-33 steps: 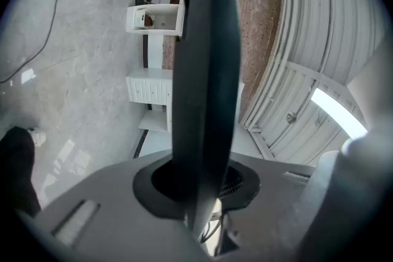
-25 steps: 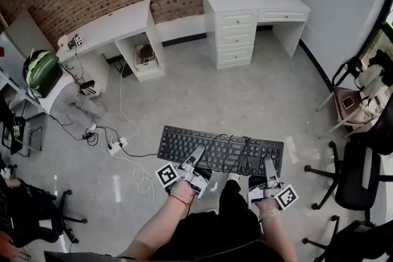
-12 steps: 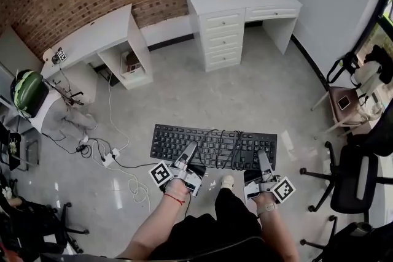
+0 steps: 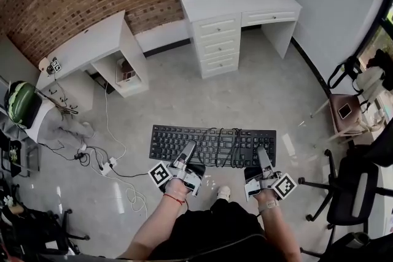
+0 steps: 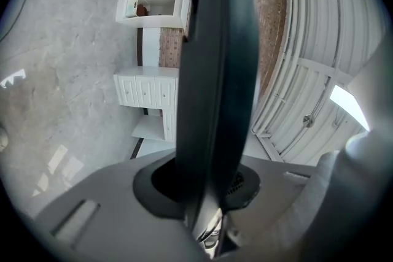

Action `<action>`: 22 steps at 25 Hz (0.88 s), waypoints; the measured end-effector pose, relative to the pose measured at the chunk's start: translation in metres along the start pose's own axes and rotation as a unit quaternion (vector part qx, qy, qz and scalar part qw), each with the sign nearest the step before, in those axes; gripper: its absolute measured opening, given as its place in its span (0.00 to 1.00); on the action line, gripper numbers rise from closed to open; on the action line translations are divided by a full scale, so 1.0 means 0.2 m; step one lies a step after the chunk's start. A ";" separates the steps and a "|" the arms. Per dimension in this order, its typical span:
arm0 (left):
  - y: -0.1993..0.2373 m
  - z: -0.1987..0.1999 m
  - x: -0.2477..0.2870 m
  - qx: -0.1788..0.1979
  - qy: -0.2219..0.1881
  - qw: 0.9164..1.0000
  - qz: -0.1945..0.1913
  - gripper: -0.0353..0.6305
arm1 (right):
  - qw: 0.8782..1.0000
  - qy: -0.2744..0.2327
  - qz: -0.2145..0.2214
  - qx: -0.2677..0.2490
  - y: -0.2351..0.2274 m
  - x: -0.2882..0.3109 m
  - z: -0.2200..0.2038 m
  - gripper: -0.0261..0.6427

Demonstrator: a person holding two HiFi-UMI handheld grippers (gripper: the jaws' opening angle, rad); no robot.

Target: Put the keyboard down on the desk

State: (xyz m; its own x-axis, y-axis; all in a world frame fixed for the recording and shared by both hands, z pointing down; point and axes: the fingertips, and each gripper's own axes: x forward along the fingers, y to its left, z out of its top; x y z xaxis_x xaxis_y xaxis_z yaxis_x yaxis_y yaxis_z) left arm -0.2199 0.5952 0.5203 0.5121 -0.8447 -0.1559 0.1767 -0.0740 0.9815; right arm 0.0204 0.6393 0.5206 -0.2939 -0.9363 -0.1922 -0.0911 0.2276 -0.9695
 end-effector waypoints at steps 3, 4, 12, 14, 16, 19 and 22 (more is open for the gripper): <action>0.02 0.00 0.11 0.003 0.001 1.000 0.002 0.17 | 1.000 0.002 -0.002 0.005 -0.03 0.07 0.08 0.16; 0.02 0.00 0.14 0.004 0.001 1.000 0.002 0.17 | 1.000 0.002 -0.001 0.006 -0.03 0.10 0.10 0.16; 0.01 0.08 0.32 0.006 -0.004 1.000 -0.006 0.17 | 1.000 0.018 -0.001 0.003 -0.04 0.29 0.19 0.16; 0.01 0.10 0.36 0.006 -0.004 1.000 -0.007 0.17 | 1.000 0.016 -0.004 0.002 -0.06 0.33 0.21 0.16; 0.02 0.12 0.41 0.004 -0.005 1.000 -0.005 0.17 | 1.000 0.016 -0.007 0.001 -0.08 0.37 0.23 0.16; 0.05 0.15 0.47 0.000 -0.008 1.000 -0.004 0.17 | 1.000 0.016 -0.010 0.007 -0.11 0.44 0.25 0.15; 0.10 0.19 0.57 -0.005 -0.005 1.000 0.001 0.17 | 1.000 0.016 -0.015 0.003 -0.16 0.53 0.30 0.15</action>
State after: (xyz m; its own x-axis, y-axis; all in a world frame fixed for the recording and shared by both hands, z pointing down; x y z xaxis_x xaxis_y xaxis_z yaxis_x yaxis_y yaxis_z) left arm -0.1902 0.4767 0.5259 0.5034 -0.8505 -0.1526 0.1839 -0.0671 0.9807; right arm 0.0500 0.5172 0.5229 -0.3223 -0.9334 -0.1580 -0.0943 0.1977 -0.9757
